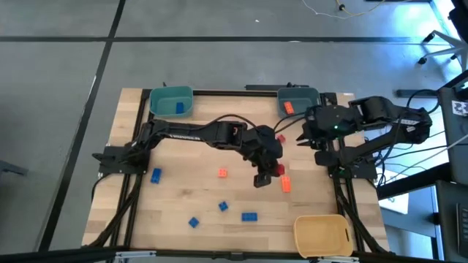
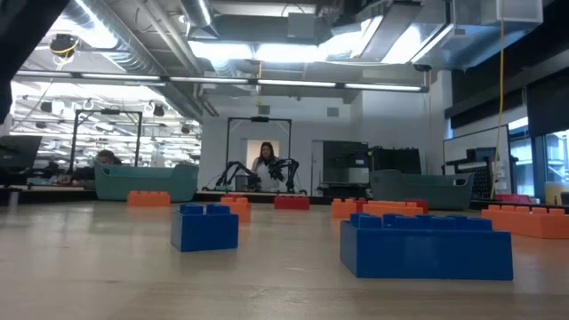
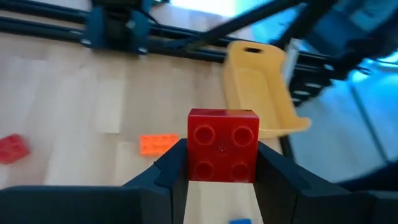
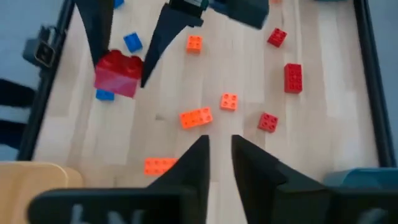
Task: Sort & place blocks by color
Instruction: Put the red game piece into the yellow bin
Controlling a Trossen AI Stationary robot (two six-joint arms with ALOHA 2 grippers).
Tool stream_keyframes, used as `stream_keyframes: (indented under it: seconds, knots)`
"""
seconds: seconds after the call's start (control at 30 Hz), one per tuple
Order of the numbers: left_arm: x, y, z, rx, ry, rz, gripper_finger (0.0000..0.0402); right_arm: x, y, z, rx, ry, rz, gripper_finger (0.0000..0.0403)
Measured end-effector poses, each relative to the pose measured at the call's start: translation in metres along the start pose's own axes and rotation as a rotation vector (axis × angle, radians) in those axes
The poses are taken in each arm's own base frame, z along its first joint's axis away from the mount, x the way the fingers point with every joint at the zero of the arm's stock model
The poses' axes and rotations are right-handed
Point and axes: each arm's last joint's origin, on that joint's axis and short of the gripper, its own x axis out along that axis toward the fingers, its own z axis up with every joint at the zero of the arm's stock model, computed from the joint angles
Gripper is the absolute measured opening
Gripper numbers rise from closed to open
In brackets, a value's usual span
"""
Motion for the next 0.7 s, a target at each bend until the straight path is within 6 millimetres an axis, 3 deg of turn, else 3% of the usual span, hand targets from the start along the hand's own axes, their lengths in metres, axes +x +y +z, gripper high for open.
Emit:
stream_keyframes:
  seconds: [0.23, 0.53, 0.7]
  knots:
    - [-0.006, 0.019, 0.004, -0.008, 0.036, -0.139, 0.0131, 0.004, 0.0, 0.001, -0.12, 0.017, -0.002, 0.0132]
    - [-0.025, 0.072, 0.015, -0.046, 0.011, -0.206, 0.0131, 0.004, 0.001, 0.004, -0.168, -0.009, 0.011, 0.0138]
    - [-0.035, 0.089, 0.027, -0.018, -0.07, -0.336, 0.0131, 0.004, 0.001, 0.013, -0.226, -0.099, 0.003, 0.0138]
